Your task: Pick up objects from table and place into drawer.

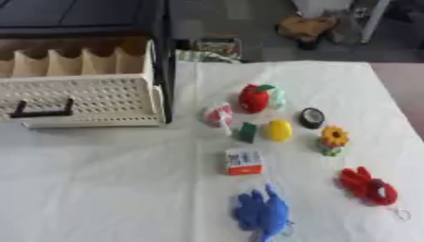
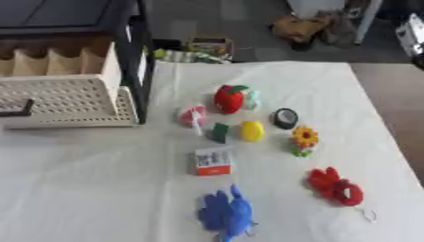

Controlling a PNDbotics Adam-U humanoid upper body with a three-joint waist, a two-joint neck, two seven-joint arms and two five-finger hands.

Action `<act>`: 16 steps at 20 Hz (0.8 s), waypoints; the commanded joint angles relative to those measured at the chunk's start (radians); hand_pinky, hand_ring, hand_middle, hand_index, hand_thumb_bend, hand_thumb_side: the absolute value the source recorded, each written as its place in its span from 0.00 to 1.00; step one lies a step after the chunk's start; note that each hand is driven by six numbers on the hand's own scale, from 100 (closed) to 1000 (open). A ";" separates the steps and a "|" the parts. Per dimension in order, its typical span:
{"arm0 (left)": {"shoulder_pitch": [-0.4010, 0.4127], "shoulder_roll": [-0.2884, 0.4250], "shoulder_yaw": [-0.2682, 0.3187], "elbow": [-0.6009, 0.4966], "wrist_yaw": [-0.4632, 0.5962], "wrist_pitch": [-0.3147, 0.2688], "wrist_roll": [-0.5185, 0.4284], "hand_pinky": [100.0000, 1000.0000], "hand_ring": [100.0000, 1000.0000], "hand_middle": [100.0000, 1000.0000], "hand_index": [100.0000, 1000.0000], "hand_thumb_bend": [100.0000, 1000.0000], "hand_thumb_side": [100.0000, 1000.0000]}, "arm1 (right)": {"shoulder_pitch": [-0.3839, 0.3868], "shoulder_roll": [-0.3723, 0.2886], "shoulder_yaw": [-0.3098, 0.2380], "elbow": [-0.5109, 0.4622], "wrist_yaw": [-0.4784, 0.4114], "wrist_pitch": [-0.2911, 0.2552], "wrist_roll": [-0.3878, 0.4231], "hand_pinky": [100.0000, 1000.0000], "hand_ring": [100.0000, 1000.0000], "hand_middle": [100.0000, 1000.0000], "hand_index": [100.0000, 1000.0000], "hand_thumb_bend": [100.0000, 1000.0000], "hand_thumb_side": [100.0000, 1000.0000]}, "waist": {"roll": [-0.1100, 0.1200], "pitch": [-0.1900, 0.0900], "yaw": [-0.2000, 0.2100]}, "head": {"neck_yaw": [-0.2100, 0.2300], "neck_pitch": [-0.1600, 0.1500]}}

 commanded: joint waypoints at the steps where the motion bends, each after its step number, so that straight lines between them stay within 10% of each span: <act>1: -0.002 -0.006 -0.003 -0.008 0.022 -0.022 0.056 0.00 0.00 0.00 0.84 0.00 0.18 | -0.035 -0.070 0.020 -0.014 -0.024 -0.006 0.131 0.85 0.89 0.83 0.91 0.36 0.82 | 0.002 -0.026 -0.001 | 0.008 0.024; 16: 0.013 -0.061 -0.010 -0.008 0.058 -0.032 0.080 0.00 0.00 0.00 0.81 0.00 0.19 | -0.186 -0.125 0.127 0.122 -0.090 -0.080 0.501 0.89 0.92 0.82 0.87 0.35 0.58 | 0.008 -0.020 0.006 | 0.033 0.024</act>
